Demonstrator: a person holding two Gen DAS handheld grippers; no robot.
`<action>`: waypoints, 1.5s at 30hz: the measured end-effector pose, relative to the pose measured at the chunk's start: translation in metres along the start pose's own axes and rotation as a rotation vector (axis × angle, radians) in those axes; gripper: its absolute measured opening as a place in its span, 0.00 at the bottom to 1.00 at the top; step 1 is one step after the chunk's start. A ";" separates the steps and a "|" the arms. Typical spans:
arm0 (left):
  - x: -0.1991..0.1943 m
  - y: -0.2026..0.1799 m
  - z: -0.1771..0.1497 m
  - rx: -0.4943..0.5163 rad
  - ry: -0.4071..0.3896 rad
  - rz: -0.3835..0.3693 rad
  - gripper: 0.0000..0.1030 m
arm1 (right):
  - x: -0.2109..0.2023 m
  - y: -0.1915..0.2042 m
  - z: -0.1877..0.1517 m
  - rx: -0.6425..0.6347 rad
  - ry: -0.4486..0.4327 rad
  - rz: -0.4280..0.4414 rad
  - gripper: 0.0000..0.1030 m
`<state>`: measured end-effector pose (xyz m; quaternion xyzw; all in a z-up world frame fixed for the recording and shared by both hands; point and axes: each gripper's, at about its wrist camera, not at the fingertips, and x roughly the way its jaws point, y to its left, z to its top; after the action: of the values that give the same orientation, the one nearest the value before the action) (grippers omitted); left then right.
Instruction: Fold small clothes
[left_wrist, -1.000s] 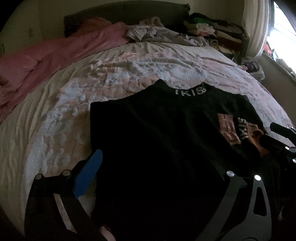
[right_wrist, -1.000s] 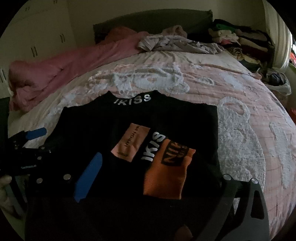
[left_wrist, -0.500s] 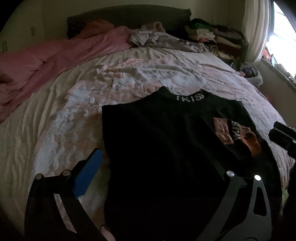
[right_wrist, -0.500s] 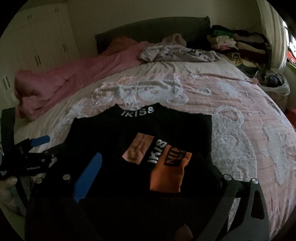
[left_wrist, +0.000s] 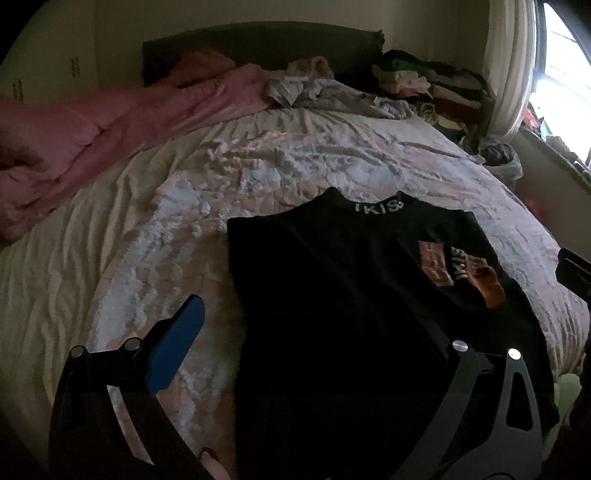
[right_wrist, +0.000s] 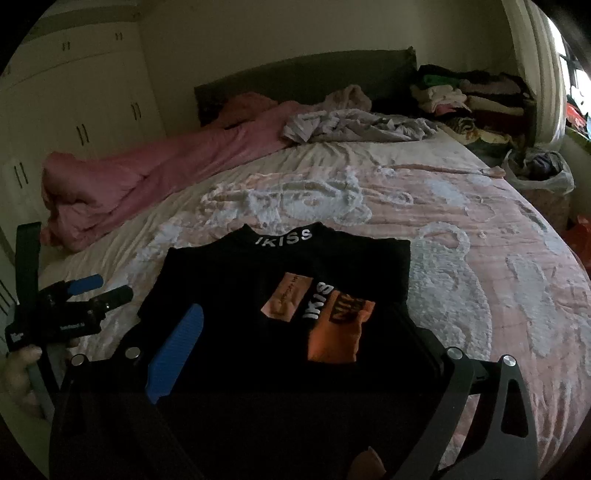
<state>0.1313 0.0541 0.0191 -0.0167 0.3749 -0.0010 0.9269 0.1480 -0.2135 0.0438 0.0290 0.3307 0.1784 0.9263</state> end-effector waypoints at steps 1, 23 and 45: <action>-0.003 0.001 -0.001 0.000 -0.002 0.000 0.91 | -0.004 0.000 -0.001 0.000 -0.002 -0.001 0.95; -0.048 0.023 -0.023 -0.021 -0.025 0.026 0.91 | -0.057 0.006 -0.019 -0.030 -0.013 -0.022 0.95; -0.066 0.062 -0.057 -0.077 0.017 0.078 0.91 | -0.073 -0.005 -0.054 -0.030 0.051 -0.061 0.95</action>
<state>0.0435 0.1158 0.0224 -0.0375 0.3827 0.0496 0.9218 0.0634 -0.2467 0.0443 0.0003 0.3522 0.1556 0.9229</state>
